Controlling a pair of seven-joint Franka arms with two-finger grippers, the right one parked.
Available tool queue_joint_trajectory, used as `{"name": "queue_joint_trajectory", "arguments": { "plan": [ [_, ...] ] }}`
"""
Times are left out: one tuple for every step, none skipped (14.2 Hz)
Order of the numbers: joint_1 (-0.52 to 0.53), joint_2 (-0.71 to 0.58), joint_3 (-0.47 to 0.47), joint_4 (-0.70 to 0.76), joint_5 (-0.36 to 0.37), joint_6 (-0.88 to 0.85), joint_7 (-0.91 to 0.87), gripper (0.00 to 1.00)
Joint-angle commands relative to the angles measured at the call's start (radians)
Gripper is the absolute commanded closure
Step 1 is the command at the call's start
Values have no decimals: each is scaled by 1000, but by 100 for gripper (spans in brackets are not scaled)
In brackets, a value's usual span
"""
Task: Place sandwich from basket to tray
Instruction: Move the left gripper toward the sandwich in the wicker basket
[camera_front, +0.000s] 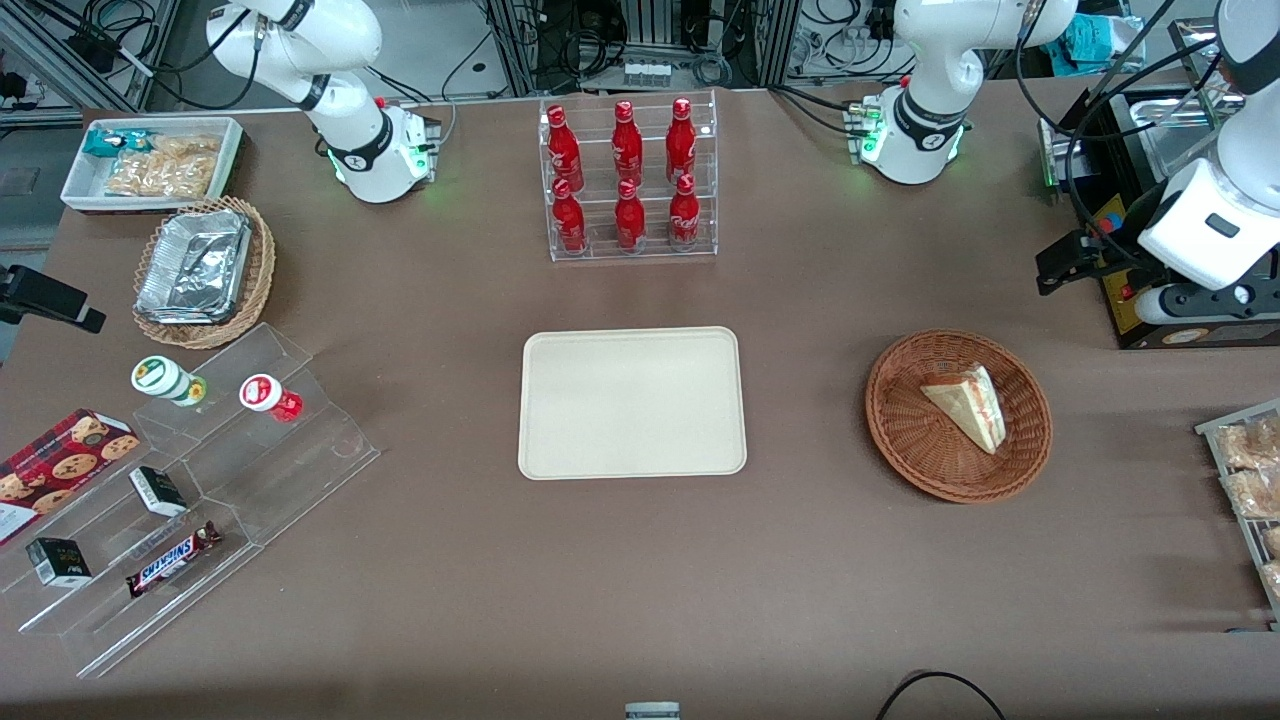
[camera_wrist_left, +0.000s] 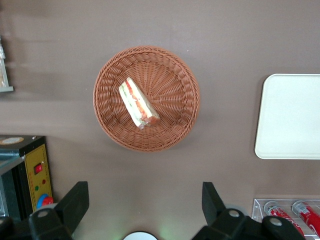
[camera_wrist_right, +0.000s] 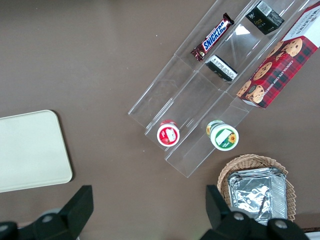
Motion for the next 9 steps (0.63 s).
{"name": "queue_joint_trajectory", "arguments": {
  "plan": [
    [-4, 16, 1, 7, 7, 1, 20, 0],
    [-4, 25, 1, -7, 12, 2, 13, 0],
    [-4, 59, 3, -25, 17, 1, 8, 0],
    [-3, 77, 3, -62, 24, 15, 8, 0],
    [-3, 99, 3, -119, 36, 83, 8, 0],
    [-3, 96, 3, -206, 43, 175, 8, 0],
    [-1, 90, 4, -285, 43, 267, 8, 0],
    [-1, 84, 9, -356, 43, 350, 8, 0],
    [-3, 82, 30, -422, 43, 430, 8, 0]
  ]
}}
